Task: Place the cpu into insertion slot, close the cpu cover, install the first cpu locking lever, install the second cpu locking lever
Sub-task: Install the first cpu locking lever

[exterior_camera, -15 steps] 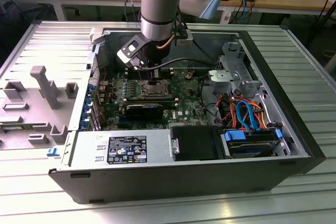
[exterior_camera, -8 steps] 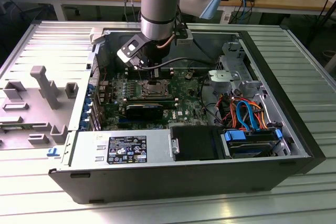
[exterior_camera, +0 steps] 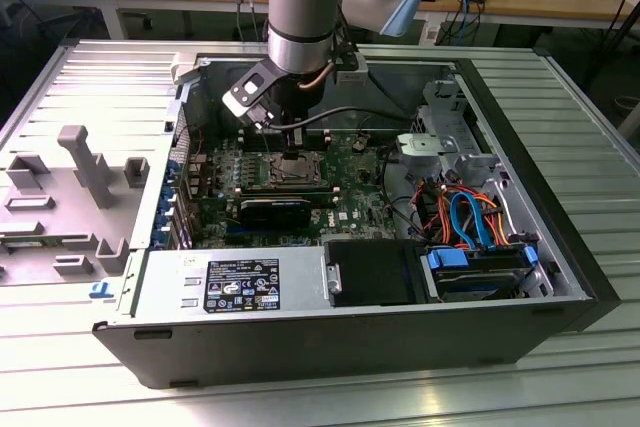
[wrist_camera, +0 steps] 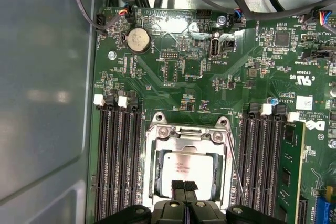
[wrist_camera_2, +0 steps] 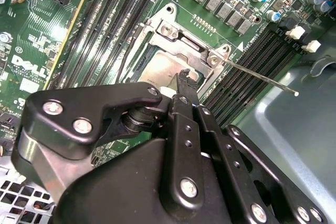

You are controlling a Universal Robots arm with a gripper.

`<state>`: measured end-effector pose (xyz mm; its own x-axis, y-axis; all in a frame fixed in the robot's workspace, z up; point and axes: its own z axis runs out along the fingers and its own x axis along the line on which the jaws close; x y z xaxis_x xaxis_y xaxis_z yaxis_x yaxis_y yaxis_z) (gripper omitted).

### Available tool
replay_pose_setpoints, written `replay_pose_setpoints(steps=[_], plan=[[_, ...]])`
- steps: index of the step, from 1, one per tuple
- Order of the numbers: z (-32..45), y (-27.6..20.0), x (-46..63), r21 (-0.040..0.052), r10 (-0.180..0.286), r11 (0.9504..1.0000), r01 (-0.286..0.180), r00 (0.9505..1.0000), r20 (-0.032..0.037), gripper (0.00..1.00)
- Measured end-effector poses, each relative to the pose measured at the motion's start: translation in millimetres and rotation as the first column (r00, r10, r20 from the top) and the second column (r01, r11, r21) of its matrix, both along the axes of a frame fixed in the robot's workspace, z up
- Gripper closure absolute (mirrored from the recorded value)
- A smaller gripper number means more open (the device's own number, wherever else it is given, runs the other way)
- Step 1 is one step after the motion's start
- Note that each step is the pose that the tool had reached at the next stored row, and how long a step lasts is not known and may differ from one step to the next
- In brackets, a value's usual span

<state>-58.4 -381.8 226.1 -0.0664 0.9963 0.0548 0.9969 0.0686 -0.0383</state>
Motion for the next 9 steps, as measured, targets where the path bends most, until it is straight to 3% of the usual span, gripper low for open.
replay_pose_setpoints(steps=[9], plan=[[5.7, 0.0, 0.0, -0.0001, 0.000, 1.0000, 0.000, 1.0000, -0.0001, 0.89]])
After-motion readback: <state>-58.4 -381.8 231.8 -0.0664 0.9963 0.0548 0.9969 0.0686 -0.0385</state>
